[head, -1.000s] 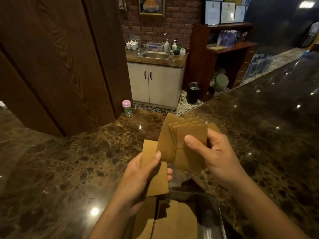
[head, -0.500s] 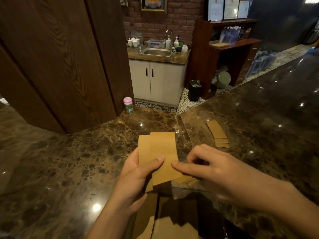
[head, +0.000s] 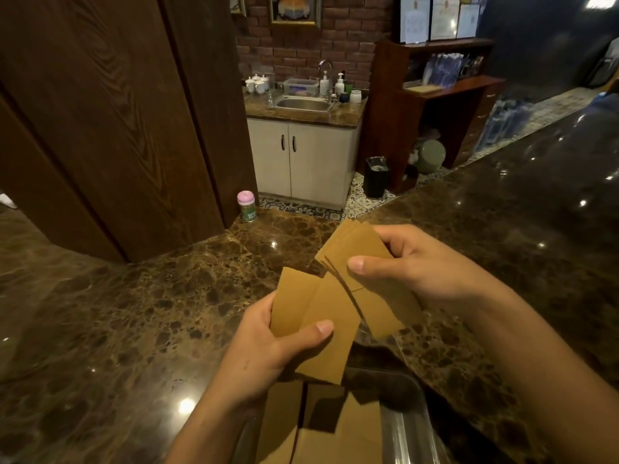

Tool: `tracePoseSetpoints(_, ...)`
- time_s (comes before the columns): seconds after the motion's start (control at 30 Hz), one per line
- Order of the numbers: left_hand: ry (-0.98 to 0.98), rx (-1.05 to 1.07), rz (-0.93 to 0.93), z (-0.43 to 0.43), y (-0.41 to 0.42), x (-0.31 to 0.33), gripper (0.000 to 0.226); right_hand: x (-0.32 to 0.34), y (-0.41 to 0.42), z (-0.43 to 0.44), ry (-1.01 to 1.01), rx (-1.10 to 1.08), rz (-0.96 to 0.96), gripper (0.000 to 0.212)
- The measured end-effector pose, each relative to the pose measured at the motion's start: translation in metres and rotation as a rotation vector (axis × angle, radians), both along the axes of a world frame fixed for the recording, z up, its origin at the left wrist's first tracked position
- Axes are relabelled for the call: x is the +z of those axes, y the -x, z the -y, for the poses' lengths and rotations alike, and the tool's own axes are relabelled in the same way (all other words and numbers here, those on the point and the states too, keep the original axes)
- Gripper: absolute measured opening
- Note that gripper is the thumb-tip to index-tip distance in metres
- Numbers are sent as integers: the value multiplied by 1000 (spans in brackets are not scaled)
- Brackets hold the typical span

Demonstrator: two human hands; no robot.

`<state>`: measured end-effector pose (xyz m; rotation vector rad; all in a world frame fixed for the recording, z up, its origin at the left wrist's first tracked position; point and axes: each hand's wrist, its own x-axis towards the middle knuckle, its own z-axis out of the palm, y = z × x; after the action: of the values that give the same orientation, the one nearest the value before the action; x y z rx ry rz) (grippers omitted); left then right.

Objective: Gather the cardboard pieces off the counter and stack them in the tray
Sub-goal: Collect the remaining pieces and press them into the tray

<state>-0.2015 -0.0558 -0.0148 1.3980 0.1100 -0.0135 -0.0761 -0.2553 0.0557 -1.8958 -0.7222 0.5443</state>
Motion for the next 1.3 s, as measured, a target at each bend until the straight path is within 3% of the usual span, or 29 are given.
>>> tracePoseSetpoints(0.17,253,221,48,-4,-3,-3,55,-15,19,-10,-353,-312,-158,20)
tracePoseSetpoints(0.23,297,342,69,-4,-7,-2,45,-28,31,-10,-341,-301,-185,19)
tracePoseSetpoints(0.37,256,431,61,-7,-12,-1,41,-38,42,-3,-119,-127,-161,22)
tracePoseSetpoints(0.57,107,282,93,-3,-12,5,32,-19,29,-4,-395,-243,-262,25)
tracePoseSetpoints(0.73,136,183,74,11,-17,7,27,-41,42,-28,-343,-273,-354,25)
tracePoseSetpoints(0.93,195,96,68,2,-11,8,34,-46,39,-19,-515,-459,-462,23)
tracePoseSetpoints(1.1,53,242,251,-7,-16,5,32,-41,37,-4,-580,-371,-666,32)
tracePoseSetpoints(1.3,-274,110,669,-14,-21,1,15,-41,40,7,-548,-249,-756,34)
